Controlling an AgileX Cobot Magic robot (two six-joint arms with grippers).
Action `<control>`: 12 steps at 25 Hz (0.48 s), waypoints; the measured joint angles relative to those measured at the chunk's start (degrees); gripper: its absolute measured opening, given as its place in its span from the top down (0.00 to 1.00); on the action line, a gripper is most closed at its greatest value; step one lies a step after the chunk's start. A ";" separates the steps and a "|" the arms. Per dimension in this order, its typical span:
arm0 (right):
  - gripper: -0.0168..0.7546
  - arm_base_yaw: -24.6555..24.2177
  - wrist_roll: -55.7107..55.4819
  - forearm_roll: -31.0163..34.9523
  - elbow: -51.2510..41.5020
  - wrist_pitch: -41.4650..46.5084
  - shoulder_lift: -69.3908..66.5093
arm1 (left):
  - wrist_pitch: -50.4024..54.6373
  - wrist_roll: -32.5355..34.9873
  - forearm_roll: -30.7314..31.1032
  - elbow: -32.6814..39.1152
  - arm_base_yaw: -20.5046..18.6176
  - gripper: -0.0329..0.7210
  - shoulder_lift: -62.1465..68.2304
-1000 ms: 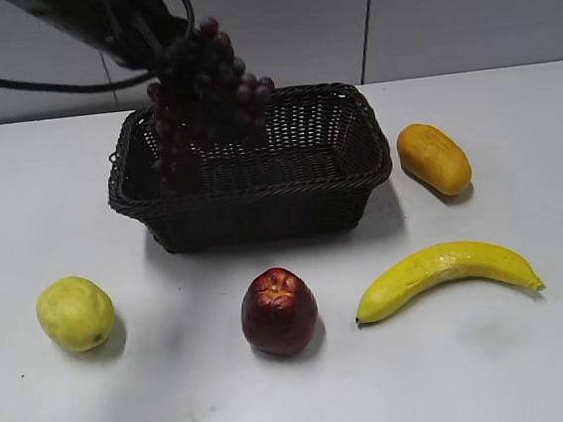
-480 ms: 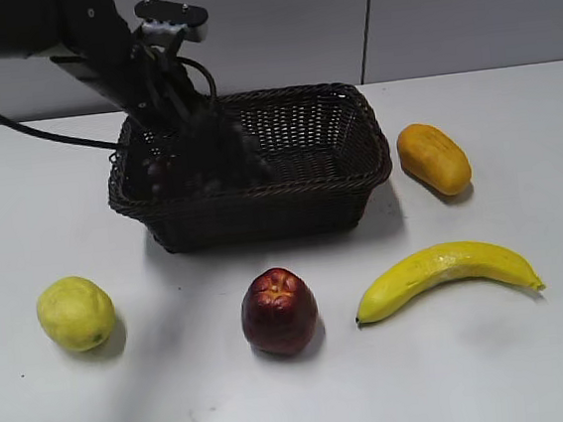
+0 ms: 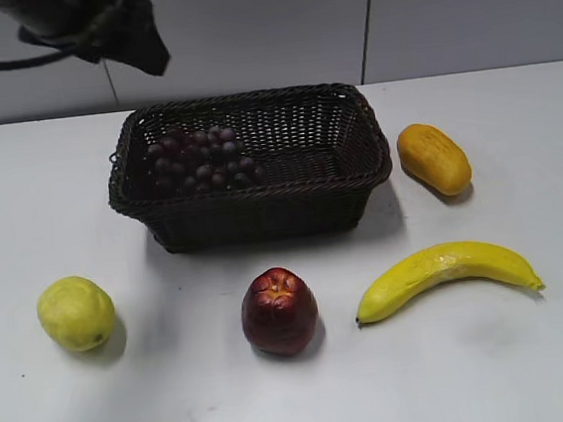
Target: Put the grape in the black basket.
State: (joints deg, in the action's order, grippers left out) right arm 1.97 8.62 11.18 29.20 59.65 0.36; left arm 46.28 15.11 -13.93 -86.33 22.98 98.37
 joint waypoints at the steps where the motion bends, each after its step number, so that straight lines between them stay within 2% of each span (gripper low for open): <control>1: 0.24 0.00 0.00 0.00 0.00 0.00 0.00 | 1.76 -0.61 0.57 0.00 -1.15 0.12 -1.61; 6: 0.24 0.00 0.00 0.00 0.00 0.00 0.00 | 9.50 -3.44 5.34 0.00 -8.99 0.14 -7.76; 12: 0.24 0.00 0.00 0.00 0.00 0.00 0.00 | 21.27 -4.37 6.69 0.00 -19.18 0.17 -10.76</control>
State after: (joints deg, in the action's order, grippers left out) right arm 1.97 8.62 11.18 29.20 59.65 0.36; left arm 67.55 10.74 -7.24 -86.33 3.79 87.61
